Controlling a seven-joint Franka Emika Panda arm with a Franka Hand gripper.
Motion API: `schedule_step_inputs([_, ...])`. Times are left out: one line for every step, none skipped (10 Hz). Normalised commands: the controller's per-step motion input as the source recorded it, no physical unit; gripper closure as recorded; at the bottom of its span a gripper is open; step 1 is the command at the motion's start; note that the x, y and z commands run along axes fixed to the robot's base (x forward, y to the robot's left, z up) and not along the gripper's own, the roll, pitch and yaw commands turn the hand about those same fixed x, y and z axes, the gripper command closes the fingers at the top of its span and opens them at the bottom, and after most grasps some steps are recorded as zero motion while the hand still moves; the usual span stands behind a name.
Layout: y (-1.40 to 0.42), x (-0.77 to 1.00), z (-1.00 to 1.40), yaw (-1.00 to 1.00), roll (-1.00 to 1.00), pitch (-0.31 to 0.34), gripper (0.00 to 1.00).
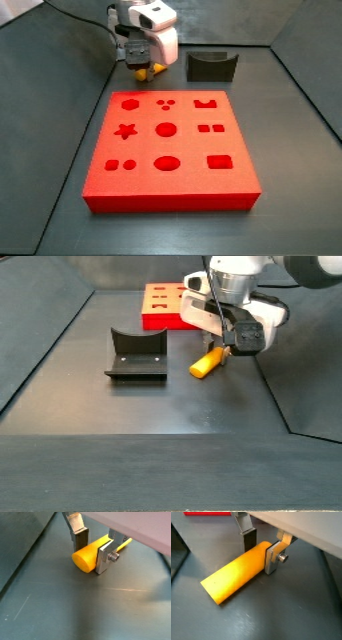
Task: Pick up the oval object. Move up. Place the oval object on the fixture. Regrasp the oval object. Move to above the board. Insert the oval object.
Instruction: Move up, then place the oval object on the fixture.
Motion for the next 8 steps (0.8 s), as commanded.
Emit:
schedule_step_inputs([0.08,-0.07,0.83,-0.03,0.01,0.008,1.0])
schedule_step_inputs([0.06,-0.08,0.75,-0.04,0.0,0.0,1.0])
schedule_step_inputs([0.04,-0.06,0.64,-0.04,0.0,-0.003,1.0])
schedule_step_inputs([0.03,-0.04,0.46,-0.04,-0.01,0.022,1.0])
schedule_step_inputs([0.02,-0.02,0.31,-0.04,-0.01,0.038,1.0])
schedule_step_inputs([0.0,0.0,1.0,0.0,0.0,0.0,1.0])
schedule_step_inputs([0.0,0.0,1.0,0.0,-0.01,-0.008,1.0])
schedule_step_inputs([0.0,-0.01,1.0,0.0,-0.01,0.008,1.0])
